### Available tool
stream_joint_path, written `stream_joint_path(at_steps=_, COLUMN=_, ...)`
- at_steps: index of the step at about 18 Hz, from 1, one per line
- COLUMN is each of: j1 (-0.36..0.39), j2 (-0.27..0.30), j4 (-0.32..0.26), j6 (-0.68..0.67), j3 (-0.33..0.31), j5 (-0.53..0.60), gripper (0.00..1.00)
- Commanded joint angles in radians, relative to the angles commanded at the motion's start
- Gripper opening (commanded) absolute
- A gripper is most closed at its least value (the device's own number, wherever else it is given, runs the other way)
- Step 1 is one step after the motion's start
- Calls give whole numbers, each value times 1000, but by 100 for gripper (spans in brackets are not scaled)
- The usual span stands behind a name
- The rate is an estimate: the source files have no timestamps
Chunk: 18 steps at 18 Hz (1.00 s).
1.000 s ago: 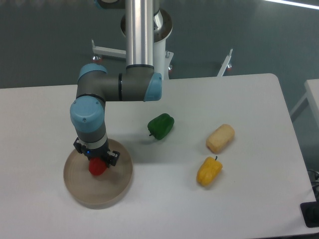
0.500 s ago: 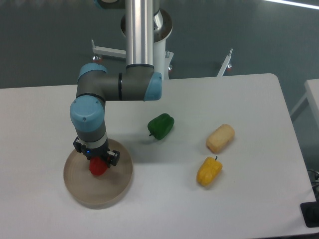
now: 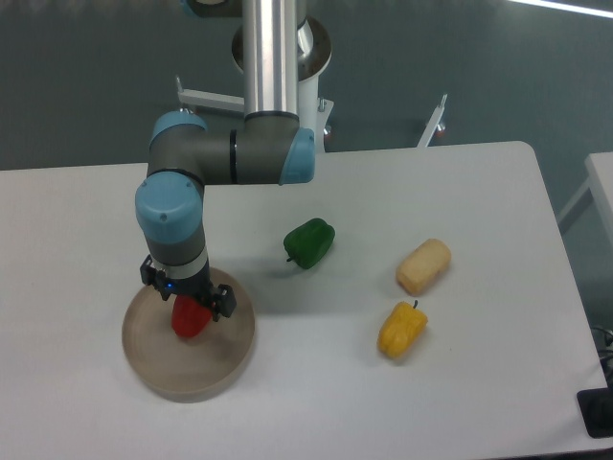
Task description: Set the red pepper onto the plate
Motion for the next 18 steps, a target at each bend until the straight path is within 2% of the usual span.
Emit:
stream_joint_path(at_steps=2, j1=52, j2=20, j4=-46, j6=73, j3=5, j5=0, gripper=100)
stream_joint_path(at_steps=6, j1=136, j2=37, j4=-88, j6=199, j3=9, j5=6, gripper=100)
stream_joint_path(at_steps=14, j1=279, j2=-1, j4=-81, j6=440, j3=67, j5=40, gripper=100)
stream_joint_path(at_steps=18, j1=295, j2=-15, j4=-72, j6=477, j3=98, j5=49, gripper=100)
